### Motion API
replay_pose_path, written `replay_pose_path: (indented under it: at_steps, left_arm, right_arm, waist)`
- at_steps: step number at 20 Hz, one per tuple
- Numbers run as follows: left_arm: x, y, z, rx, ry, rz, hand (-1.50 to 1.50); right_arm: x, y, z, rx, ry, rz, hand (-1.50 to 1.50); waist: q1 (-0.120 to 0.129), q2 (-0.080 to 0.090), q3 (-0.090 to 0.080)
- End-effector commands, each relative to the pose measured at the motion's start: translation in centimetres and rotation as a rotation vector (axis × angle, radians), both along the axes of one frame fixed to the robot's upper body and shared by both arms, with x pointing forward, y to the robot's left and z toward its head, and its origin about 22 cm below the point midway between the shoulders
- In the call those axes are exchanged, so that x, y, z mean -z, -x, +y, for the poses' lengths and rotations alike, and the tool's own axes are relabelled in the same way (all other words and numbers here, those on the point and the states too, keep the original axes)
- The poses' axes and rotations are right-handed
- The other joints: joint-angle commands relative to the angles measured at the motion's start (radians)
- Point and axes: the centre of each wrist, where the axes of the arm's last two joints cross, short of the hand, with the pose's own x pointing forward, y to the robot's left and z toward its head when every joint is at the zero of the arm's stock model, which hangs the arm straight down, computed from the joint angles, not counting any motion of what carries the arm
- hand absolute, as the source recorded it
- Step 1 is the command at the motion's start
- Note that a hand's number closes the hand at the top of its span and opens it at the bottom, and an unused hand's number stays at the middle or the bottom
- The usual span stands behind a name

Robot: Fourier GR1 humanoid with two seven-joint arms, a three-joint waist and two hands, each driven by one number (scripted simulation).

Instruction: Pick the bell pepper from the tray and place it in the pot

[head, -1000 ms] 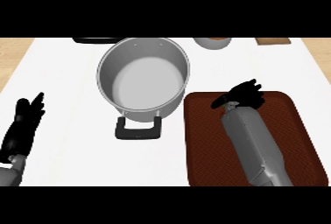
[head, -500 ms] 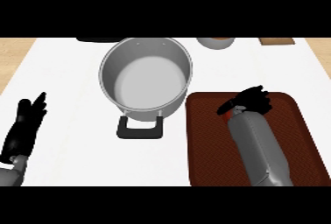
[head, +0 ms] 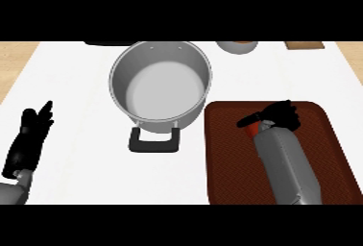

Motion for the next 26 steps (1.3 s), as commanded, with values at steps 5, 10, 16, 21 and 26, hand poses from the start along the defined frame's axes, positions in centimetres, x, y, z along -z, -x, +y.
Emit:
replay_pose_path:
  at_steps: [5, 10, 16, 21, 26]
  left_arm:
    - [0.0, -0.3, 0.0, -0.006, -0.009, 0.000, 0.00]
    - [-1.1, -0.5, 0.2, 0.021, -0.017, -0.016, 0.00]
    - [0.0, -0.7, -0.4, 0.004, 0.001, -0.009, 0.00]
    - [-0.5, -0.5, -2.6, 0.015, 0.003, -0.008, 0.00]
    - [-0.3, -0.7, -0.9, -0.002, -0.021, 0.006, 0.00]
  right_arm:
    - [0.0, 0.4, -0.2, 0.223, -0.034, 0.077, -1.50]
    - [1.9, 1.1, -0.6, 0.219, -0.046, 0.099, -1.50]
    - [2.2, 2.4, -0.5, 0.163, 0.000, 0.032, 1.50]
    - [1.6, 1.9, 0.1, 0.110, 0.135, 0.079, 1.50]
    - [0.5, 1.3, 0.6, 0.104, 0.217, 0.053, 1.50]
  waist:
    - [0.003, 0.003, 0.001]
    - [0.008, 0.005, 0.001]
    - [-0.003, 0.005, 0.001]
    - [-0.001, 0.003, 0.001]
    - [-0.001, 0.004, 0.001]
